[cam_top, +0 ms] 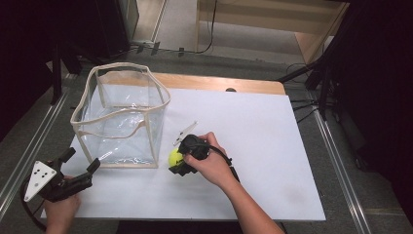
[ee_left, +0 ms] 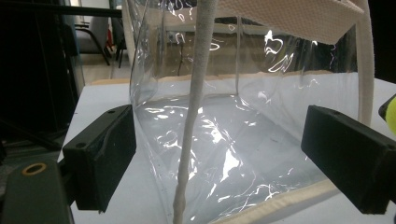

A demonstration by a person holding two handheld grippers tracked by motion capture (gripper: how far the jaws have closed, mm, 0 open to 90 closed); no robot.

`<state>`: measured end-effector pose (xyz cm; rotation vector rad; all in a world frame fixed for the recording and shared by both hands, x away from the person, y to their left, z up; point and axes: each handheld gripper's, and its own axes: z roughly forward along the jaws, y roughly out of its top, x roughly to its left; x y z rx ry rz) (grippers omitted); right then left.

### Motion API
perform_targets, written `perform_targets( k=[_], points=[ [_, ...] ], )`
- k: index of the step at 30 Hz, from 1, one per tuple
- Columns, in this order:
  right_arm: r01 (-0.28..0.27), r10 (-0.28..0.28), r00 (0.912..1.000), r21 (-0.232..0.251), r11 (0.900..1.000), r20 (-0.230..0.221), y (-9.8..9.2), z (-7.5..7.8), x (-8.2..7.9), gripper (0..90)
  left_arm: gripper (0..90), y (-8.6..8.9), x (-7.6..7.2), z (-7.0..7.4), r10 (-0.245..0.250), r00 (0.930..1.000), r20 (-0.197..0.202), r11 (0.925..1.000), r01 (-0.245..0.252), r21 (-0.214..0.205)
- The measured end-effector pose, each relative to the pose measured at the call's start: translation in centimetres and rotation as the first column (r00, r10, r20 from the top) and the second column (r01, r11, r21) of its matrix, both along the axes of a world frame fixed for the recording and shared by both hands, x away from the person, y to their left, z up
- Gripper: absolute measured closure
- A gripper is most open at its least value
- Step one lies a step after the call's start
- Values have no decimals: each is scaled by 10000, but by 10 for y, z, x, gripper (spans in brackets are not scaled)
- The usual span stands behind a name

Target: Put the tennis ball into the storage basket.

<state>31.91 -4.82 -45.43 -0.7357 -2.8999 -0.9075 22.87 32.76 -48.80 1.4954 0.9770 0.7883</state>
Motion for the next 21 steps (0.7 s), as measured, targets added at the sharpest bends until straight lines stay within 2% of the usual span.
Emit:
perform_targets(
  k=[4, 14, 16, 21],
  points=[
    [-243, 244, 9995, -26, 9997, 207, 6, 8, 5, 230, 104, 0, 0, 0, -15, 10000, 3, 10000, 15, 7],
    [-212, 201, 9990, 269, 9994, 410, 10, 35, 13, 230, 104, 1, 0, 0, -82, 10000, -52, 9999, 81, -80],
    [-206, 192, 9986, 287, 9994, 493, 9, 44, 15, 230, 104, 1, 0, 0, -91, 10000, -38, 9999, 91, -116],
    [-72, 47, 9985, 473, 9989, 538, 2, 56, 20, 230, 104, 0, -1, 0, -102, 9999, -54, 9999, 102, 54]
  ],
)
